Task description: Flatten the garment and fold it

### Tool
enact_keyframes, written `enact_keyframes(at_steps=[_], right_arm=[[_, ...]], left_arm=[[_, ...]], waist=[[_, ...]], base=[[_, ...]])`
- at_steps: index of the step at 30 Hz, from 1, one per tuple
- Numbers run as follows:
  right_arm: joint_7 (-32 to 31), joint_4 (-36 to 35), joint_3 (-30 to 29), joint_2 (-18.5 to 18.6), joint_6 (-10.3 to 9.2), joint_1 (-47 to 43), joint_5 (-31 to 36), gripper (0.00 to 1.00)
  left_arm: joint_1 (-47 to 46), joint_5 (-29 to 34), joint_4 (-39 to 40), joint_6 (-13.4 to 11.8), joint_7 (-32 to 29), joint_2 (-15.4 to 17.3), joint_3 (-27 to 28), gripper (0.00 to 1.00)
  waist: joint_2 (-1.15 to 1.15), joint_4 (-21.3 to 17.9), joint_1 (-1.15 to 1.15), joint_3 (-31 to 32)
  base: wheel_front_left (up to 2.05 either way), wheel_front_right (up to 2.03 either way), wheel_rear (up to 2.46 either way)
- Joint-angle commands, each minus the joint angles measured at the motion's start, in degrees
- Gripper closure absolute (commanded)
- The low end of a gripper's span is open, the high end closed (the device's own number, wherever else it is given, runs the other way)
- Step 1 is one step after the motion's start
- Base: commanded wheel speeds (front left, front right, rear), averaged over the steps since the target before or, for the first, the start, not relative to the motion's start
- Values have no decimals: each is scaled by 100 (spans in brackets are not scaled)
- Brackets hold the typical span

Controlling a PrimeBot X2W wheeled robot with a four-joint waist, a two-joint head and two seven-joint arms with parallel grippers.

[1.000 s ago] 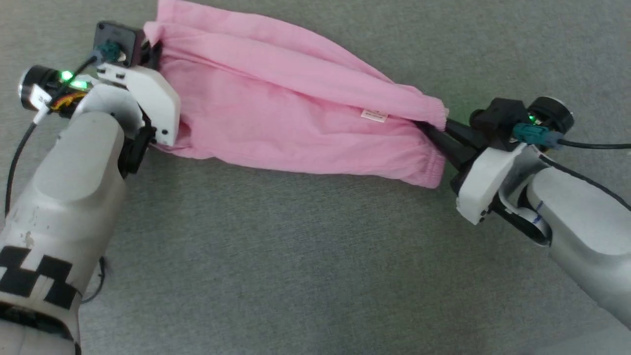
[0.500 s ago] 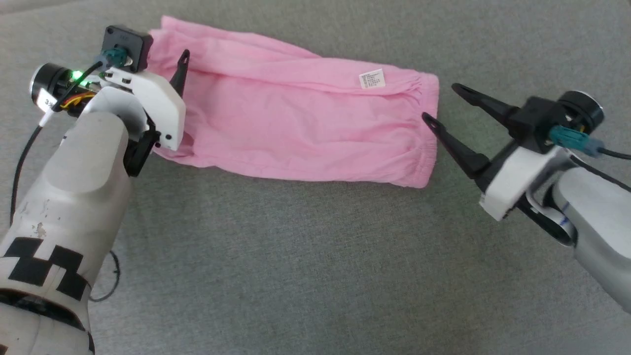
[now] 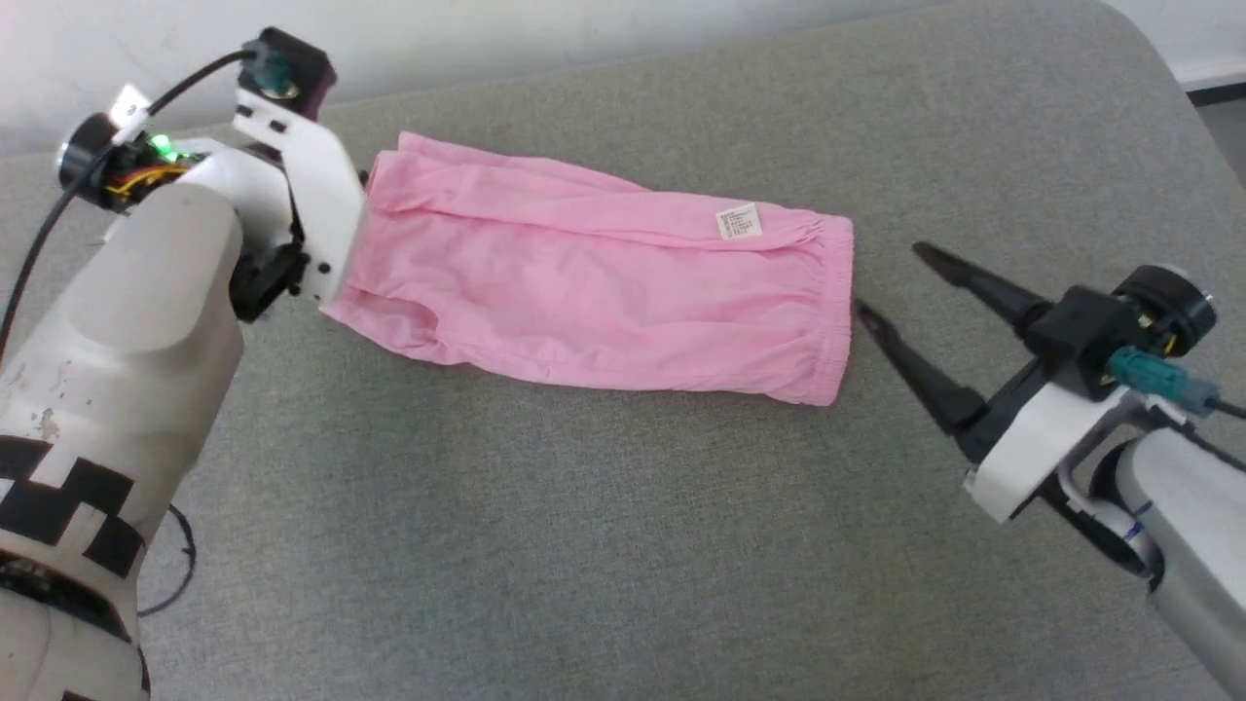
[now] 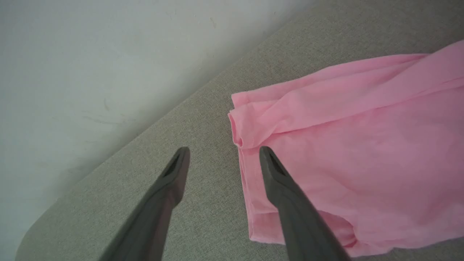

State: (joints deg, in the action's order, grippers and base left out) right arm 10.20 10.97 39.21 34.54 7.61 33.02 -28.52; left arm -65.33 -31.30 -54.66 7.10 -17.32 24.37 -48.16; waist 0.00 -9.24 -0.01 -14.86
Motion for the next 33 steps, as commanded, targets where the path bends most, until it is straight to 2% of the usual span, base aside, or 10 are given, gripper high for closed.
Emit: enact_keyframes(at_steps=[1, 6, 11, 14, 21, 22, 23, 28, 33], right_arm=[[-101, -97, -16, -58, -12, -128, 56, 0], [-326, -235, -30, -120, -12, -208, 139, 0], [-385, -251, 7, -214, -12, -165, 165, 0], [-395, -230, 90, -264, -12, -111, 160, 0], [-369, -78, 215, -300, -12, 28, 68, 0], [-367, -61, 206, -286, -12, 59, 46, 0], [-381, -56, 210, -260, -12, 99, 28, 0], [-748, -110, 106, -72, -12, 453, -248, 0], [-1807, -300, 547, 329, -12, 1083, -921, 0]], left_arm=[[-52, -267, 164, 36, -382, 45, -145, 0], [-90, -995, 691, 37, -1618, 355, -643, 0], [-79, -1263, 833, 37, -2357, 659, -1032, 0], [-1, -1373, 749, 38, -2560, 771, -1124, 0], [345, -1718, 685, 38, -2826, 799, -1276, 0], [371, -1747, 704, 38, -2816, 800, -1301, 77], [390, -1764, 732, 38, -2797, 807, -1336, 100], [417, -1890, 937, 38, -2492, 884, -1430, 100], [437, -1966, 1261, 38, -2158, 949, -1592, 100]], waist=[[0, -63, 1, 2], [0, -234, 1, -145], [0, -437, 1, -310], [0, -547, 1, -392], [0, -615, 1, -437], [0, -595, 1, -414], [0, -573, 1, -386], [0, -436, 1, -169], [0, -255, 1, 1]], base=[[0, 0, 0], [0, 0, 0], [0, 0, 0], [0, 0, 0], [0, 0, 0], [0, 0, 0], [0, 0, 0], [0, 0, 0], [0, 0, 0]])
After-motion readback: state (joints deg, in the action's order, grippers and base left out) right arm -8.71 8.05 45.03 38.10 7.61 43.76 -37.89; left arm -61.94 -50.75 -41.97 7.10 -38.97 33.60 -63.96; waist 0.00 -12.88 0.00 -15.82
